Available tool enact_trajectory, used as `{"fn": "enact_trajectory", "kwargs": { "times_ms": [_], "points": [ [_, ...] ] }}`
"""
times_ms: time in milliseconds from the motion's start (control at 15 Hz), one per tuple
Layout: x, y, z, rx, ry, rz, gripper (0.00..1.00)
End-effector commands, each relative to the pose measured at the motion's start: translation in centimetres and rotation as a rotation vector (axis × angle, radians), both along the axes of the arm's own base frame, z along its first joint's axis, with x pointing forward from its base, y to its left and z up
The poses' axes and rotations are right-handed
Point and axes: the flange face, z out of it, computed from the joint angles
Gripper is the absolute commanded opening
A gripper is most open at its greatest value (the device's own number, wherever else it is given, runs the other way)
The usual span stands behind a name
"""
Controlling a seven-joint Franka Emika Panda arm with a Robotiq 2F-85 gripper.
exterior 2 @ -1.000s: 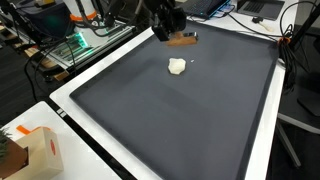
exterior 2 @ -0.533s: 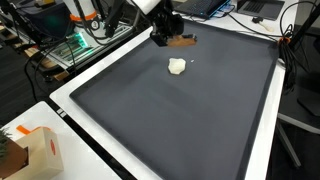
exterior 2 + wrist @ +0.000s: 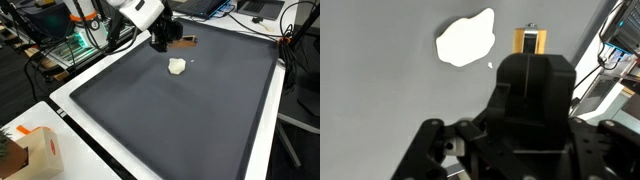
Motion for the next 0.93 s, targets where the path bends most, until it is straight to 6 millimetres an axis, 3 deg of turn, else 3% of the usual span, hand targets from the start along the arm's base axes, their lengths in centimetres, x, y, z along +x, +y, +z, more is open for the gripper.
{"fn": "enact_trajectory", "kwargs": {
  "times_ms": [0,867],
  "points": [
    [-0.1,-0.7,-0.7,0.058,-0.005,-0.004,0.23],
    [-0.4,-1.4,-3.4,0.128,0.030,-0.047,0.23]
  ]
}}
